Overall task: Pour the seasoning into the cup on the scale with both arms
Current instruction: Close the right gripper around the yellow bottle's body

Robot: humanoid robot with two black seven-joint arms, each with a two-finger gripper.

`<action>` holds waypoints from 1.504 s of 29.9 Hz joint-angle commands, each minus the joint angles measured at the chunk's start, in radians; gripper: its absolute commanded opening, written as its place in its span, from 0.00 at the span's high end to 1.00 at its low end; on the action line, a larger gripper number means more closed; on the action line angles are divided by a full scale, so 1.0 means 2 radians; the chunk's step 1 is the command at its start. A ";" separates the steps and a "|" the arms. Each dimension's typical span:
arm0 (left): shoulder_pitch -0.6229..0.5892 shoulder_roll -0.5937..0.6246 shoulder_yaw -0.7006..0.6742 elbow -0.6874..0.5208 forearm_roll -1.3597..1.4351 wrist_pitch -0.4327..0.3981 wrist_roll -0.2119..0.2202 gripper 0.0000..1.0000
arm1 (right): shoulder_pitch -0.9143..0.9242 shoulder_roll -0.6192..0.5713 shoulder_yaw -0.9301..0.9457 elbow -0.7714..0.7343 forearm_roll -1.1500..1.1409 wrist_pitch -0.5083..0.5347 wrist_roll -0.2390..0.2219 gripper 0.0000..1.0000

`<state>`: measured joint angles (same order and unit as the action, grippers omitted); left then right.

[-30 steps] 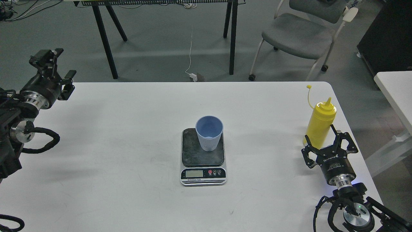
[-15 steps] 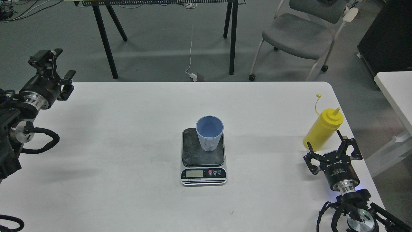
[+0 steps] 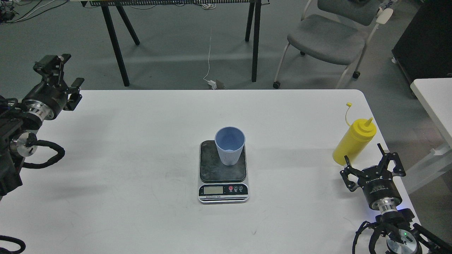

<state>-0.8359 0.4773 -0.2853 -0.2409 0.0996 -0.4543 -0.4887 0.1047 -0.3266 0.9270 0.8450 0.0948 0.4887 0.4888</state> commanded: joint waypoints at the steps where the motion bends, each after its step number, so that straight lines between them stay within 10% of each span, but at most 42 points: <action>1: 0.000 -0.001 0.000 0.000 0.000 0.000 0.000 0.18 | 0.003 0.001 0.001 0.001 0.000 0.000 0.000 0.01; 30: 0.001 -0.002 0.004 0.000 0.000 0.002 0.000 0.18 | 0.057 0.053 0.014 -0.029 0.004 0.000 0.000 0.02; 41: 0.008 -0.003 0.006 0.000 0.000 0.003 0.000 0.18 | 0.057 0.059 0.024 -0.046 0.003 0.000 0.000 0.48; 45: 0.007 -0.003 0.006 0.000 0.000 0.003 0.000 0.18 | 0.057 0.058 0.022 -0.048 -0.003 0.000 0.000 0.51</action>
<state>-0.8208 0.4711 -0.2730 -0.2408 0.0997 -0.4480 -0.4887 0.2202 -0.2088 0.9728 0.7512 0.0968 0.4897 0.4887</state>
